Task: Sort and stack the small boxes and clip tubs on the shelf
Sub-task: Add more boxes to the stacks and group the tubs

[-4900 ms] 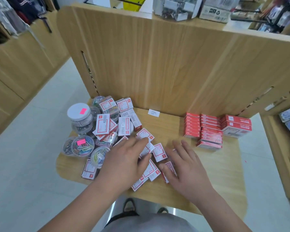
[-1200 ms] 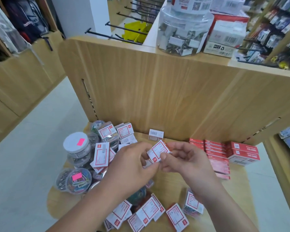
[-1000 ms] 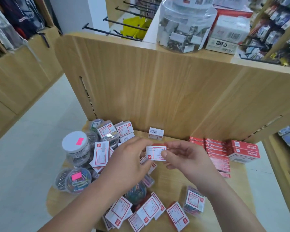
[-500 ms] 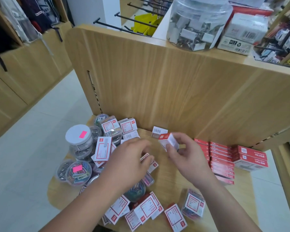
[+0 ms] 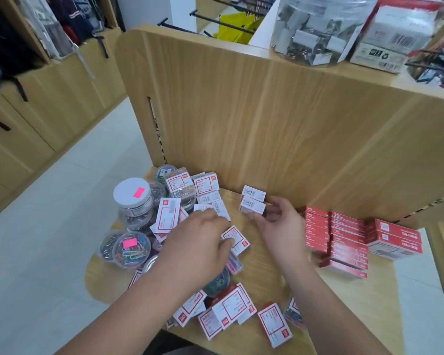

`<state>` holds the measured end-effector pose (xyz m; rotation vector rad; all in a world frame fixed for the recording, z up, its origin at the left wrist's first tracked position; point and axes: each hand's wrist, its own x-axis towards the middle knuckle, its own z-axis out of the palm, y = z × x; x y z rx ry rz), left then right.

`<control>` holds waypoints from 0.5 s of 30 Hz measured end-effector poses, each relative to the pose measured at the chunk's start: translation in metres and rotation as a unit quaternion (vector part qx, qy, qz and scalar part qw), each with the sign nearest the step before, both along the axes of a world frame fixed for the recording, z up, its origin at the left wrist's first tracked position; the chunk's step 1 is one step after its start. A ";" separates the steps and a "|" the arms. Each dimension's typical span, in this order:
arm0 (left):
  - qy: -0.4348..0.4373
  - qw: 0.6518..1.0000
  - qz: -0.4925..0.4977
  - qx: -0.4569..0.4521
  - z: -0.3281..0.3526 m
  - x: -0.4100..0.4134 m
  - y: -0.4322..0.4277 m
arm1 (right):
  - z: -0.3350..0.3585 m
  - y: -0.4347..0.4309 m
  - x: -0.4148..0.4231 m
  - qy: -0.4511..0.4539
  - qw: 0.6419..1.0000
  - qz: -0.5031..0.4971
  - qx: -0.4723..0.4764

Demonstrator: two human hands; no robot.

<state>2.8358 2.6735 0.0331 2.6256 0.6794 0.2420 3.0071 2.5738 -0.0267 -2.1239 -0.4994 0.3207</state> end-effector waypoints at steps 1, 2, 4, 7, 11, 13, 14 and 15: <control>0.023 1.000 -0.004 0.018 0.002 0.009 -0.003 | -0.002 0.002 0.001 -0.005 1.000 -0.006 -0.002; 0.047 0.998 -0.004 0.034 0.003 0.017 -0.007 | -0.004 0.003 0.001 -0.017 1.000 -0.009 -0.010; 0.109 0.993 0.002 0.054 0.004 0.032 -0.014 | -0.007 0.004 0.003 -0.059 0.997 0.012 -0.043; 0.181 0.981 0.014 0.066 0.003 0.050 -0.020 | -0.007 0.001 0.005 -0.077 0.995 0.038 -0.057; 0.165 0.984 0.014 0.060 -0.001 0.059 -0.026 | 0.007 -0.022 -0.003 -0.025 0.998 0.059 -0.011; 0.108 0.994 0.021 0.023 -0.004 0.057 -0.027 | 0.020 -0.039 -0.009 0.054 0.993 0.104 0.010; 0.068 0.997 0.027 -0.005 -0.007 0.055 -0.026 | 0.026 -0.045 -0.012 0.108 0.985 0.131 0.024; 0.036 0.998 0.030 -0.037 -0.010 0.053 -0.025 | 0.030 -0.049 -0.014 0.163 0.975 0.146 0.036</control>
